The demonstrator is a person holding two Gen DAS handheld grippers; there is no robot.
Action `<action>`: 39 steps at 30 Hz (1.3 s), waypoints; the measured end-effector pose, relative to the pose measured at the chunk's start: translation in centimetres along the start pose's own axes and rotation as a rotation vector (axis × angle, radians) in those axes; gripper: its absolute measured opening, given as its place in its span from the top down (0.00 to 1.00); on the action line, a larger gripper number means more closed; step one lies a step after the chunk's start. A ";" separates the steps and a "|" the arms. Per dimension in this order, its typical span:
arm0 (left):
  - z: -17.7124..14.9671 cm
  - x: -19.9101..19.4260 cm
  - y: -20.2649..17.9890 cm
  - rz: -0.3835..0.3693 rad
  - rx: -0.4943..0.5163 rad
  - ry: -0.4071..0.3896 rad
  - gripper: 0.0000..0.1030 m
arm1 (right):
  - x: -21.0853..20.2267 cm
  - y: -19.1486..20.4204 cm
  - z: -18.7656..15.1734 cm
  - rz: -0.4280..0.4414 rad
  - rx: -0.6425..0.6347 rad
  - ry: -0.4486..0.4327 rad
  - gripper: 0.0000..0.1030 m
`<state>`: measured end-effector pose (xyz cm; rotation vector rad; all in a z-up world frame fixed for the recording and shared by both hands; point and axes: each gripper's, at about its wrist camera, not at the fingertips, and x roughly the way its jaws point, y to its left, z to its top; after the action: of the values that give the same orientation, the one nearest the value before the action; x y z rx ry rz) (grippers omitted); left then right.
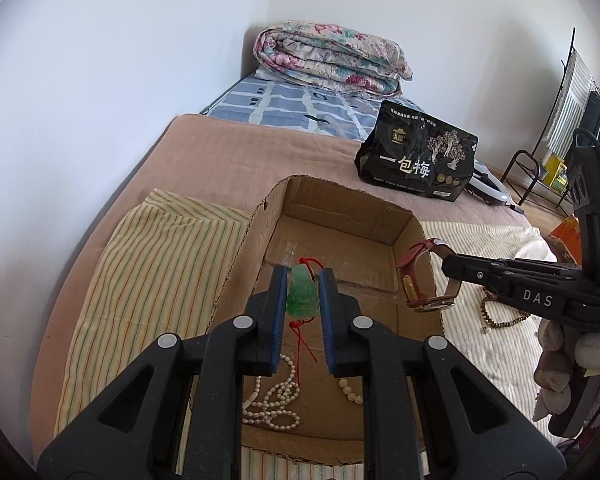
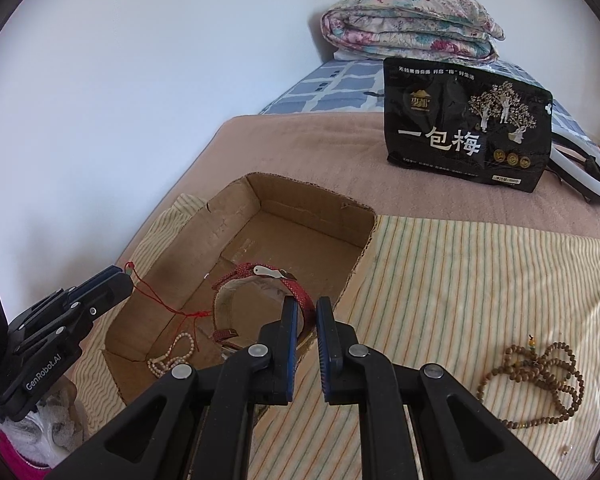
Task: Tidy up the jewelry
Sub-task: 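Open both tools to drop the pendant and watch into the box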
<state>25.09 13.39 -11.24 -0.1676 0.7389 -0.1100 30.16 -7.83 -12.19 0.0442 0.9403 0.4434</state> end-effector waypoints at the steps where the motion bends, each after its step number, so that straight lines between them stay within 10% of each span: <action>1: 0.0 0.1 0.1 -0.002 -0.001 0.003 0.86 | 0.3 0.1 0.0 -0.002 0.000 0.004 0.93; 5: 0.0 0.1 0.1 0.012 0.008 0.001 0.86 | 0.6 0.2 0.1 0.001 -0.001 0.008 0.87; 7: 0.0 0.1 0.2 0.012 0.004 0.002 0.86 | 0.4 0.3 0.1 -0.004 0.001 0.003 0.67; 10: -0.1 -0.1 0.4 0.016 -0.002 -0.002 0.62 | -0.3 0.3 0.1 -0.029 0.016 -0.030 0.43; 17: -0.4 -0.6 0.0 0.021 0.009 -0.017 0.44 | -1.3 0.3 0.3 -0.049 0.018 -0.064 0.21; 39: -0.5 -1.9 -1.4 0.025 0.039 -0.031 0.36 | -3.7 0.3 0.0 -0.057 0.007 -0.113 0.04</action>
<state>23.36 12.25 -10.07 -0.1229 0.7071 -0.0979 28.15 -8.95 -9.28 0.0483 0.8303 0.3812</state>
